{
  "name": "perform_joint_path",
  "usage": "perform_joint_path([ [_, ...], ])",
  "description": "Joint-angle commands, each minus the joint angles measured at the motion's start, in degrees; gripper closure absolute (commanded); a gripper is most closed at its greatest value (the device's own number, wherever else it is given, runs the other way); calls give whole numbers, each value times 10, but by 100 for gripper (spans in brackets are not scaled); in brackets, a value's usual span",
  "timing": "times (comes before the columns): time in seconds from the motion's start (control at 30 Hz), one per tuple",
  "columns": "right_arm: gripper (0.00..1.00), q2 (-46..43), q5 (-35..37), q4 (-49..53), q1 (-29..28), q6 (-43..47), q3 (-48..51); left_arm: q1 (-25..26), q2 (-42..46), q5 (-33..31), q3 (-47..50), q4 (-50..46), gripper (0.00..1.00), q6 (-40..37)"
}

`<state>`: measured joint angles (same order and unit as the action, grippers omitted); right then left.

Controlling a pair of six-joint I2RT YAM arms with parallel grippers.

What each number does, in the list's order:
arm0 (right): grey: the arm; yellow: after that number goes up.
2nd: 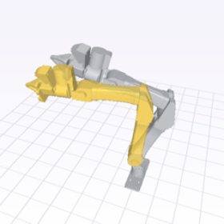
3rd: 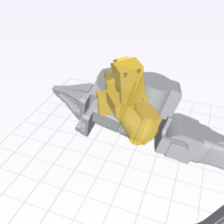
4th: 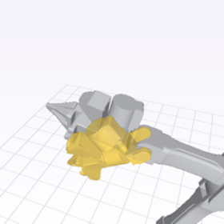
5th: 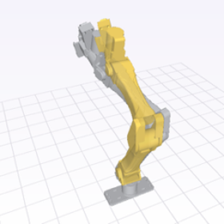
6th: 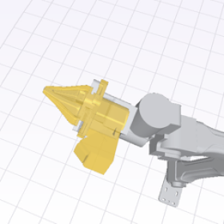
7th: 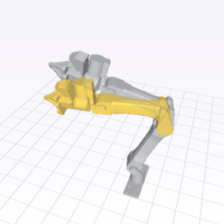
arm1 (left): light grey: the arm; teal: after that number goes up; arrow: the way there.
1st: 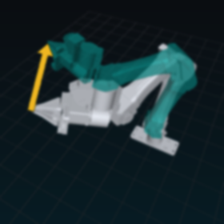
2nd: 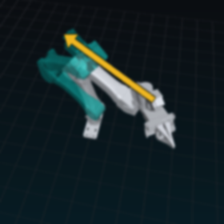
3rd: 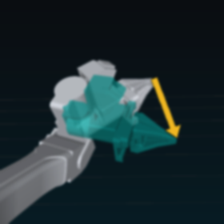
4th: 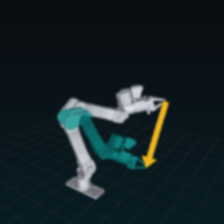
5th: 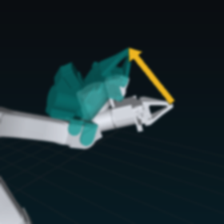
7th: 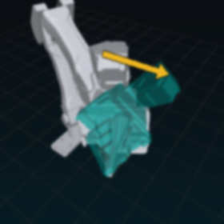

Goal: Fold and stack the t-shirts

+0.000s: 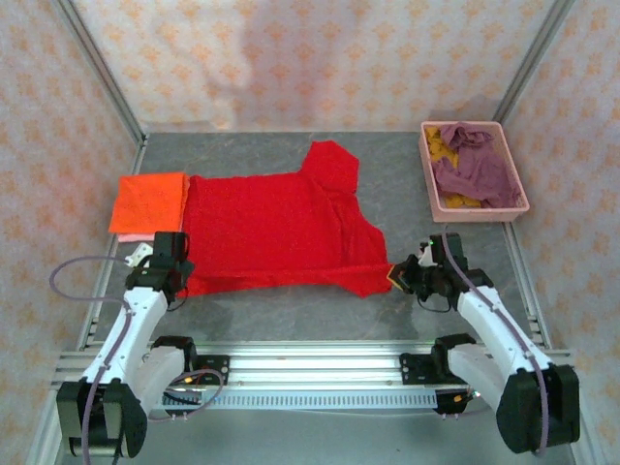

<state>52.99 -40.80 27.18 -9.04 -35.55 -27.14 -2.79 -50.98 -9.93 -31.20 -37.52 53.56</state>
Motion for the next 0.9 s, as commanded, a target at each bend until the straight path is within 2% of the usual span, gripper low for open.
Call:
perform_joint_path([
  [0.0,100,17,-1,-26,-27,-11,7,-6,0,-61,9,-10,92,21],
  [0.1,98,11,-4,-16,-36,-17,15,-6,8,-69,16,-18,92,31],
  [0.17,84,-3,-5,1,-36,-14,14,-6,16,-74,16,-25,83,37],
  [0.2,70,-12,-4,13,-36,-7,8,-6,19,-80,15,-31,74,39],
  [0.27,45,-29,10,42,-37,13,-12,-6,32,-105,6,-52,51,42],
  [0.3,35,-40,24,59,-37,28,-29,-6,40,-122,-2,-64,34,41],
  [0.33,28,-50,42,73,-37,45,-46,-6,50,-133,-12,-71,21,34],
  [0.37,24,-55,61,82,-36,60,-63,-6,57,-137,-23,-69,14,21],
  [0.47,18,-36,97,85,-37,112,-110,-5,48,-117,-51,-36,1,-21],
  [0.6,18,60,130,29,-67,161,-164,-3,-35,-45,-77,51,0,-59],
  [0.67,21,136,164,-20,-95,183,-207,3,-100,-12,-95,93,3,-64],
  [0.77,32,268,188,-96,-120,189,-275,19,-206,12,-144,128,14,-67],
  [0.87,46,386,187,-160,-129,168,-341,31,-296,10,-197,143,32,-64],
])
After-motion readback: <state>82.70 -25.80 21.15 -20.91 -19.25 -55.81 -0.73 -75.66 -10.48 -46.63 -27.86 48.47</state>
